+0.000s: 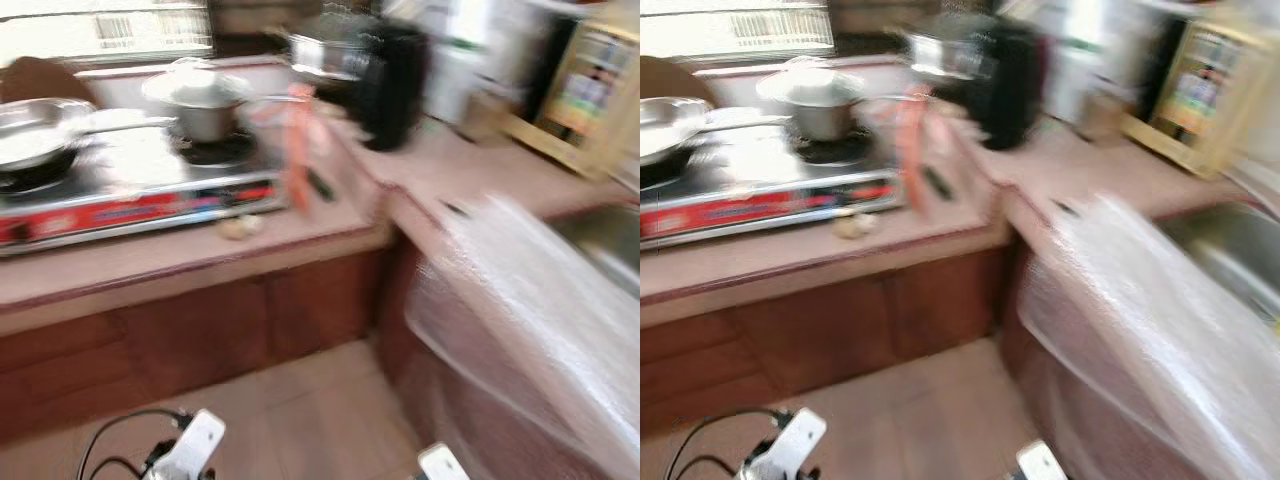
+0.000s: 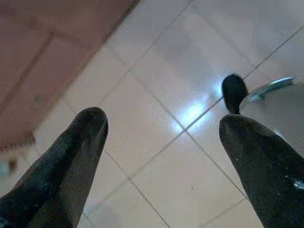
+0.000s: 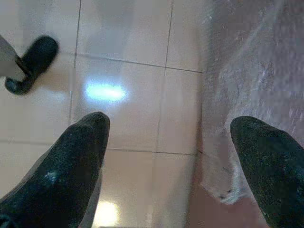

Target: Kitchen organization

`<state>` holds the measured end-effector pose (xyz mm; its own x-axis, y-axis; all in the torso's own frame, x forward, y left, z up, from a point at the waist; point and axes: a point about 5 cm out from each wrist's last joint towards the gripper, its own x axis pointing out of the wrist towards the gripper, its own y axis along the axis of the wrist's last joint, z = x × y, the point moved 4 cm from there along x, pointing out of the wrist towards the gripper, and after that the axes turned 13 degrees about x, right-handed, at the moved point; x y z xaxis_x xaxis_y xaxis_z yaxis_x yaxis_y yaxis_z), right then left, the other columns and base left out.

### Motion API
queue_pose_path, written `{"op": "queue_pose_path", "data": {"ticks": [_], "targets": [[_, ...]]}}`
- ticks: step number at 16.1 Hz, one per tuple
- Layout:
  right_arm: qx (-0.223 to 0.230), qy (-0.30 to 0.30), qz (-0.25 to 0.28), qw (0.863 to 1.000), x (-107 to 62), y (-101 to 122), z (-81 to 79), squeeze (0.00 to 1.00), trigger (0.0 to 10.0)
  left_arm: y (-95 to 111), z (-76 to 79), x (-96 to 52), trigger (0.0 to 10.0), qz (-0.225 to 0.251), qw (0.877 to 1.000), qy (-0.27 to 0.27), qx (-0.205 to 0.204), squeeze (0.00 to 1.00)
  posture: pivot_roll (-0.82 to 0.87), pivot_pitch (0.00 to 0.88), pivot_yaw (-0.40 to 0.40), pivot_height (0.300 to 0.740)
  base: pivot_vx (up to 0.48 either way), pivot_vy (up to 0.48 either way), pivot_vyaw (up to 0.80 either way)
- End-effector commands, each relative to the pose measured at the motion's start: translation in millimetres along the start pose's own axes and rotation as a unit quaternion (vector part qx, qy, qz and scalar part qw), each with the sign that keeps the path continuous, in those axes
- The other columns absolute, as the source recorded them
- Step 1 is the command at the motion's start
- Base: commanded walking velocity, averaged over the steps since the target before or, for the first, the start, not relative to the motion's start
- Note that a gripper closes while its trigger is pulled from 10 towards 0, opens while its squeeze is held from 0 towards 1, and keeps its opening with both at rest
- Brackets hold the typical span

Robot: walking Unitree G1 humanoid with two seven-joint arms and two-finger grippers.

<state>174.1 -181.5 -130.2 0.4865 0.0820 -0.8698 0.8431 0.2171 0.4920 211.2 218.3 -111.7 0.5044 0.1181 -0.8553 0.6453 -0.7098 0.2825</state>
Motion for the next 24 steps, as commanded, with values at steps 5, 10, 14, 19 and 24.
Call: {"op": "queue_pose_path", "data": {"ticks": [5,10,14,19,24], "targets": [[0.006,0.006,0.016,1.0,2.9,10.9,-9.9,0.0,10.0,-8.5,-6.4,-0.7,10.0,-0.01,1.0,0.005,0.008,0.0,0.19,0.0,-0.068,0.74,0.0,0.0,0.73],[0.011,0.005,0.015,1.0,3.1,10.6,-10.9,0.0,10.0,-9.8,-8.7,-0.9,10.0,-0.011,1.0,0.007,0.002,0.0,0.19,0.0,-0.07,0.74,0.0,0.0,0.0],[0.004,0.0,0.014,1.0,2.8,10.4,-8.3,0.0,10.0,-10.4,-9.2,-1.0,10.0,-0.012,1.0,0.006,0.004,0.0,0.19,0.0,-0.071,0.74,0.0,0.201,0.0],[-0.002,0.001,0.015,1.0,2.8,10.8,-8.5,0.0,10.0,-12.0,-10.1,-1.2,10.0,-0.013,1.0,0.006,0.007,0.0,0.19,0.0,-0.071,0.74,0.0,0.346,0.0],[-0.001,0.002,0.016,1.0,3.1,11.0,-10.6,0.0,10.0,-13.4,-10.7,-1.4,10.0,-0.013,1.0,0.004,0.012,0.0,0.19,0.0,-0.061,0.74,0.0,0.39,0.0]]}}
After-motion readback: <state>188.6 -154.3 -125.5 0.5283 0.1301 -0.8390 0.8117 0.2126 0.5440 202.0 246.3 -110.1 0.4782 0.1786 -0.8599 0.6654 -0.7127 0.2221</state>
